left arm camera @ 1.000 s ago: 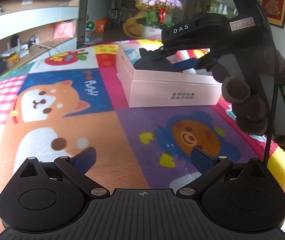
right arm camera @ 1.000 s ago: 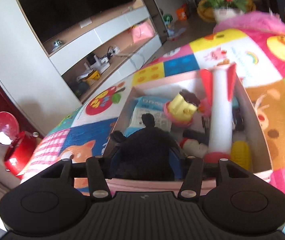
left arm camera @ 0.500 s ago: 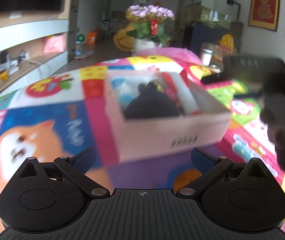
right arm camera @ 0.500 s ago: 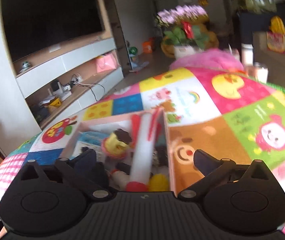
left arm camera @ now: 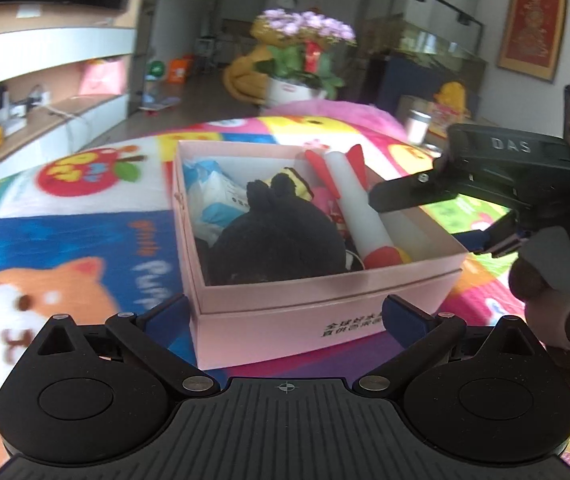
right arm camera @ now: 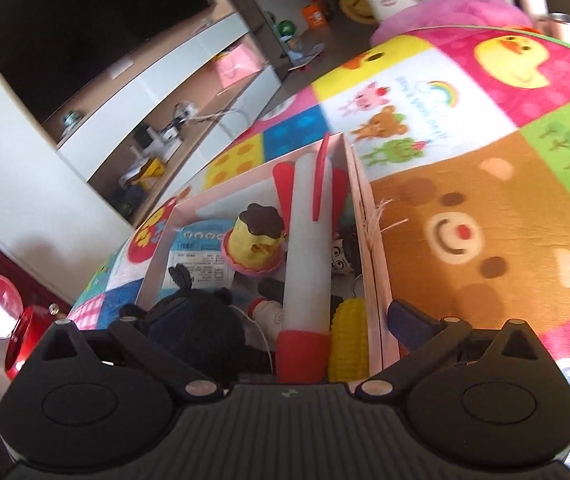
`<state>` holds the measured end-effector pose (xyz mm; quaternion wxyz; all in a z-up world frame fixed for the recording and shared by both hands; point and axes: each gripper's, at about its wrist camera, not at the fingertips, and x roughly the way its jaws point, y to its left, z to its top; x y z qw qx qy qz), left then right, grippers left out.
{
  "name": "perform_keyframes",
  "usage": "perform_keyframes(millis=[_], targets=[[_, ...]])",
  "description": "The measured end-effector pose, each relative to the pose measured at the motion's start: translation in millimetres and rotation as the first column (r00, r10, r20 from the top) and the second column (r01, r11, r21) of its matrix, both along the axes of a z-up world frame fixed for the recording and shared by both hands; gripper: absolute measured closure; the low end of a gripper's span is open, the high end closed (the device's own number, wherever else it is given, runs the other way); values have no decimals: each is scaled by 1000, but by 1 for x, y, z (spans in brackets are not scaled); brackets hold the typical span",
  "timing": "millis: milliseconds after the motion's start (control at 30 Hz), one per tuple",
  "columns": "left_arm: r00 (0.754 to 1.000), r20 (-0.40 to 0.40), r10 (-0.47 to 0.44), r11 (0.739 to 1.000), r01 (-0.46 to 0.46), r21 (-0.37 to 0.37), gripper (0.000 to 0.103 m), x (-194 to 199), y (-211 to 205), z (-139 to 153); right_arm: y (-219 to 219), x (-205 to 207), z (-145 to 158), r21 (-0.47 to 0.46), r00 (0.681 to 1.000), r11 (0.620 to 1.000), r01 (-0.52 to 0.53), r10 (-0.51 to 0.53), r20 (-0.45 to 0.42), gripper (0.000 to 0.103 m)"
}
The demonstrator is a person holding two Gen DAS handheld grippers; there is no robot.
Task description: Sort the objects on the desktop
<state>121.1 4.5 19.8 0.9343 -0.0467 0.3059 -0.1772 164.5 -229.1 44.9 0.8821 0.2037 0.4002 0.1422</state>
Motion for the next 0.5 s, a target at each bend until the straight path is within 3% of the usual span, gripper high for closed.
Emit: perform_keyframes(millis=[167,300,400,500], targets=[[995,-10,95,994,-95,56,0,-20,12,2,26,6,-2,40,1000,999,-18,18,2,0],[988,-44,150,984,-145,103,0,-50,16,-1,27,-17,5,22,999,1000,21,-22,30,0],[973,-83,216,971,-205,124,0,-73,13,-10,22,-59,8,-52,995,996,68,-64,82,0],[969,-56,242,959,-230,163,0,-95,5,-18,25,-102,-5,-184,991,977,104,-86,99,0]])
